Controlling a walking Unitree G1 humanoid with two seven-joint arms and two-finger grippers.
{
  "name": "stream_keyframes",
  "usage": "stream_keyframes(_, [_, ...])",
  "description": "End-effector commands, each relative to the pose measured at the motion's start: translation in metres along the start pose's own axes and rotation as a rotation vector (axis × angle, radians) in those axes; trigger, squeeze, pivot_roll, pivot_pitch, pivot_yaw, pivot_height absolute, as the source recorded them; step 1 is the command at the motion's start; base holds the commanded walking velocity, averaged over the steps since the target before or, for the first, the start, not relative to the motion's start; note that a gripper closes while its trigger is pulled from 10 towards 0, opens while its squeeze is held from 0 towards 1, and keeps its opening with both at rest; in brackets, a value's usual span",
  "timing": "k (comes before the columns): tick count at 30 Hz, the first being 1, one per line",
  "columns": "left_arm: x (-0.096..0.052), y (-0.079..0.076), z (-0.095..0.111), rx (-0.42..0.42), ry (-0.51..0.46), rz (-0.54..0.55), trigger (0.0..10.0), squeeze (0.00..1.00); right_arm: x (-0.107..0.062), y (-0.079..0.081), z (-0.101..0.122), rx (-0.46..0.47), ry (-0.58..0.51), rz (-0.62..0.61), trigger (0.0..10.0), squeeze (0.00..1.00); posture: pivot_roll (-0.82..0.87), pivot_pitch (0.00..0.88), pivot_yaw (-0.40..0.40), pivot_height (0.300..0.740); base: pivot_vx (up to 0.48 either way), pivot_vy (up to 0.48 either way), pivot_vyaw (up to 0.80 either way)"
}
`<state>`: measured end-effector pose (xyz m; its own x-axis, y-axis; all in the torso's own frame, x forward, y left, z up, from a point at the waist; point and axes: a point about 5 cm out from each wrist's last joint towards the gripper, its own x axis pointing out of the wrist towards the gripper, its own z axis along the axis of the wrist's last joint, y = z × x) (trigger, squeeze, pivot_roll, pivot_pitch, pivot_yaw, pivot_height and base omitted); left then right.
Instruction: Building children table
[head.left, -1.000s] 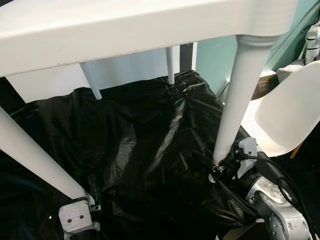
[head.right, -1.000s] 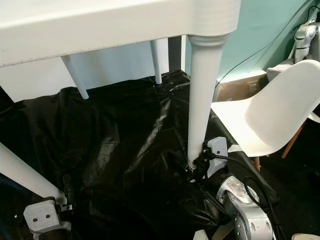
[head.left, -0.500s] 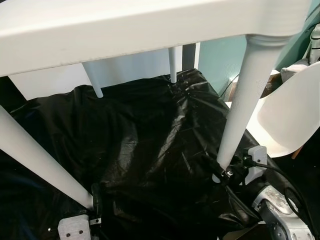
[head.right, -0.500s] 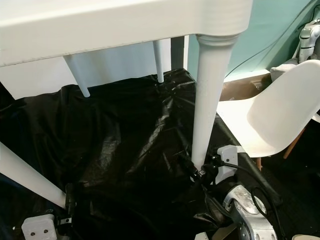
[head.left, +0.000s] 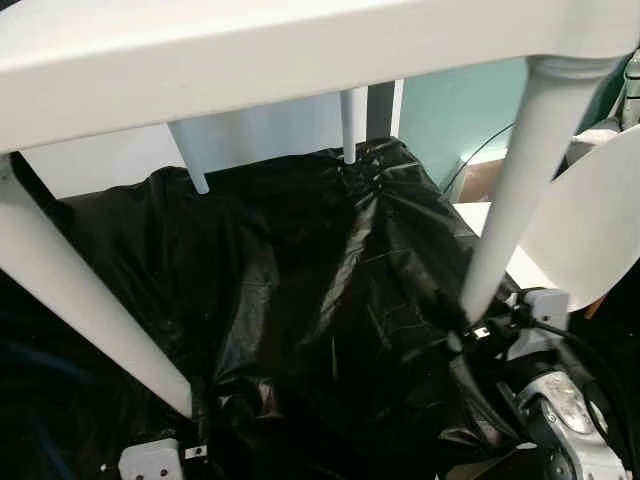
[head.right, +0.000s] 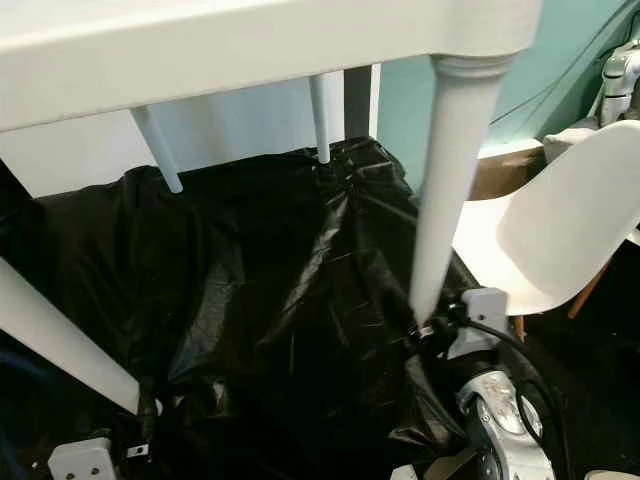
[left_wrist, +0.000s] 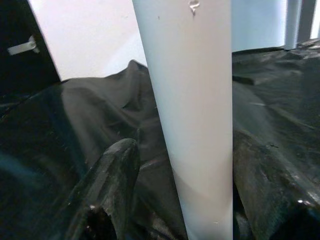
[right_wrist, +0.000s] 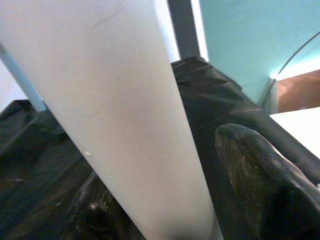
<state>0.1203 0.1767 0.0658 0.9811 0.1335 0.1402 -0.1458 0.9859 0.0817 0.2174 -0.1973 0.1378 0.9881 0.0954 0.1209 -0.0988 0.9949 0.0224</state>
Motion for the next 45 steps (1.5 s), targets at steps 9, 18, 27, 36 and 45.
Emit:
stream_keyframes(9, [0.005, 0.011, -0.003, 0.043, -0.006, 0.043, 10.0, 0.0, 0.003, 0.025, -0.009, 0.051, 0.069, 0.344, 10.0, 0.0, 0.0, 0.0, 0.051, 0.74, 0.0, 0.0, 0.0])
stream_keyframes(18, [0.0, 0.009, -0.003, 0.034, -0.006, 0.061, 10.0, 0.0, 0.001, 0.021, -0.008, 0.049, 0.041, 0.309, 10.0, 0.0, 0.02, 0.0, 0.045, 0.74, 0.0, 0.0, 0.0])
stream_keyframes(27, [0.001, 0.008, -0.002, 0.026, -0.012, 0.063, 10.0, 0.0, -0.001, 0.018, -0.009, 0.046, 0.047, 0.304, 10.0, 0.0, 0.01, 0.0, 0.046, 0.74, 0.0, 0.0, 0.0])
stream_keyframes(36, [-0.005, 0.009, -0.013, 0.082, 0.053, 0.088, 10.0, 0.0, -0.004, 0.006, -0.024, 0.008, 0.074, 0.215, 10.0, 0.0, 0.01, 0.0, 0.045, 0.74, 0.0, 0.0, 0.0])
stream_keyframes(45, [-0.005, 0.003, -0.013, 0.043, 0.06, 0.107, 10.0, 0.0, -0.004, 0.009, -0.023, 0.035, 0.055, 0.245, 10.0, 0.0, 0.02, 0.0, 0.03, 0.74, 0.0, 0.0, 0.0])
